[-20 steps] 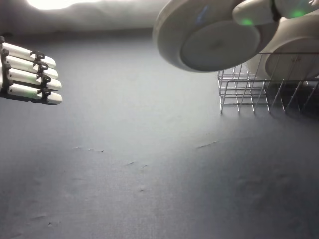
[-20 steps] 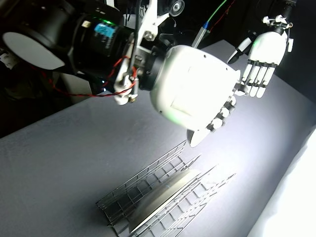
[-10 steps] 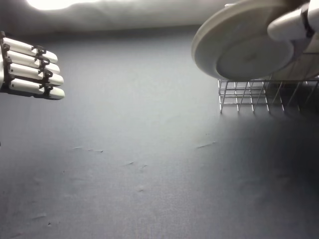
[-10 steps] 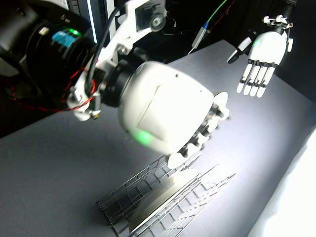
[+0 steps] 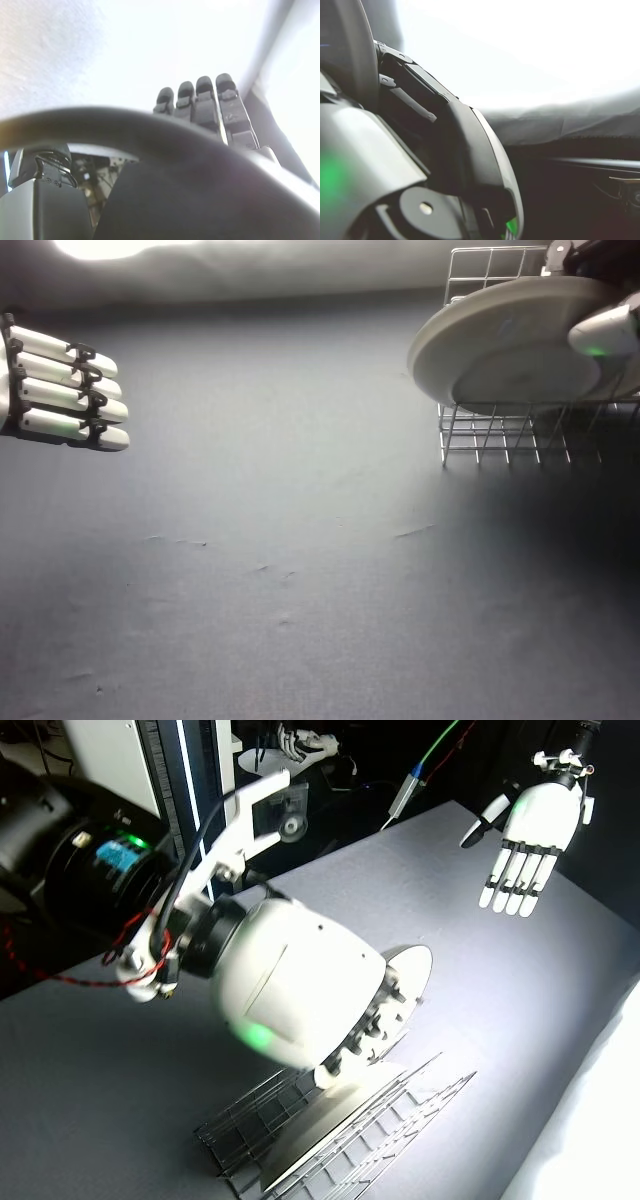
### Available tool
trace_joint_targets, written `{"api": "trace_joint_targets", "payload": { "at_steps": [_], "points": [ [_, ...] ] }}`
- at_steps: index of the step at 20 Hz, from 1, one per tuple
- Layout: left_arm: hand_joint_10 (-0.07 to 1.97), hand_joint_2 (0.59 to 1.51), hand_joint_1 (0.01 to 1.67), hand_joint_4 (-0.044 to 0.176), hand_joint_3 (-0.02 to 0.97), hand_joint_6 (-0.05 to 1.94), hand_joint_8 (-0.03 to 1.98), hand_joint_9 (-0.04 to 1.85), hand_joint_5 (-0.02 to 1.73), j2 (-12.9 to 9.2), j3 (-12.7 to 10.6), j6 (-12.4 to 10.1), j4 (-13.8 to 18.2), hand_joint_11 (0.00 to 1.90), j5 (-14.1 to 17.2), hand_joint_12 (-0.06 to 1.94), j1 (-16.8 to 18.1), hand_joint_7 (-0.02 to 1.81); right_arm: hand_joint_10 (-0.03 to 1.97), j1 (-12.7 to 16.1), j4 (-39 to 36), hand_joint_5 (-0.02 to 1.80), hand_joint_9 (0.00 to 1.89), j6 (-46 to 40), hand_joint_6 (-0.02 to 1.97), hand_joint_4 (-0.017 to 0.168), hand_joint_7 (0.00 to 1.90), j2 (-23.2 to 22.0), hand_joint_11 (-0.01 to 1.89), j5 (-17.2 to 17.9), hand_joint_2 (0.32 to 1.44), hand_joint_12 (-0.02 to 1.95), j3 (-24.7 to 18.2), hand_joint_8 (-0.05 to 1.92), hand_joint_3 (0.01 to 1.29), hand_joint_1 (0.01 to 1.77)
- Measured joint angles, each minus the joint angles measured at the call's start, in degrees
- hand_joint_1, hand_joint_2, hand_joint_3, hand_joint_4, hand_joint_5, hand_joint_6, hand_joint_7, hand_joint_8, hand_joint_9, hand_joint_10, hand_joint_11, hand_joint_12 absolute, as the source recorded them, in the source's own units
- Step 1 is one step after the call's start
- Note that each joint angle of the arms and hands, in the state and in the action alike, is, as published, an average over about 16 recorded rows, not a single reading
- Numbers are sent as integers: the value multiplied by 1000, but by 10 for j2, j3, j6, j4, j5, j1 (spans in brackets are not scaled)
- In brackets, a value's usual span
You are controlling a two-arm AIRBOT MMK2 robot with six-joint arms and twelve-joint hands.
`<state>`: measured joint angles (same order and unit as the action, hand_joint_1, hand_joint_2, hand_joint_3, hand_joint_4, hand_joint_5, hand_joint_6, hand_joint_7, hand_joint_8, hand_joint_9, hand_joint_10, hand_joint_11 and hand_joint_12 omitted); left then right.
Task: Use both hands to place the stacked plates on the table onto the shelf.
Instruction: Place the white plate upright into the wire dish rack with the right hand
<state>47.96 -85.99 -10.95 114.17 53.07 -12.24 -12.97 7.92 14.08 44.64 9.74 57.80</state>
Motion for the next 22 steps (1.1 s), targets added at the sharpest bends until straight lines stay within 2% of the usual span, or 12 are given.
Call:
{"api": "trace_joint_targets", "payload": {
  "at_steps": [3,6,11,16,18,22],
  "points": [
    [10,1068,14,2,19,16,9,22,26,0,3,0,0,20,-1,6,1,19,1171,-20,-12,771,811,3,1157,-8,895,-2,716,19,1110,1387,3,1019,14,1353],
    [10,1069,13,2,19,17,8,21,27,0,6,0,0,20,-3,6,2,18,1067,-36,-22,742,760,6,1130,-8,858,-4,644,36,1134,1415,5,892,14,1308],
    [9,1069,13,2,19,17,9,20,27,-1,11,0,0,19,-5,6,4,21,865,-54,-39,679,644,12,870,-7,784,-6,476,64,1164,1460,5,640,14,1235],
    [9,1069,14,2,19,16,9,18,27,-1,18,0,0,18,-7,7,6,21,657,-53,-72,621,523,16,574,-6,717,-8,296,92,1183,1487,3,303,14,1143],
    [9,1069,14,2,19,16,9,17,28,-2,23,0,0,18,-5,7,6,19,641,-50,-99,583,469,17,433,-5,679,-8,230,105,1177,1481,1,166,14,1100],
    [9,1068,14,2,19,16,9,17,29,-6,41,-5,-7,18,1,7,6,20,620,-41,-187,487,357,22,193,-4,588,-9,129,138,1153,1436,-3,77,14,1009]
  ]
}}
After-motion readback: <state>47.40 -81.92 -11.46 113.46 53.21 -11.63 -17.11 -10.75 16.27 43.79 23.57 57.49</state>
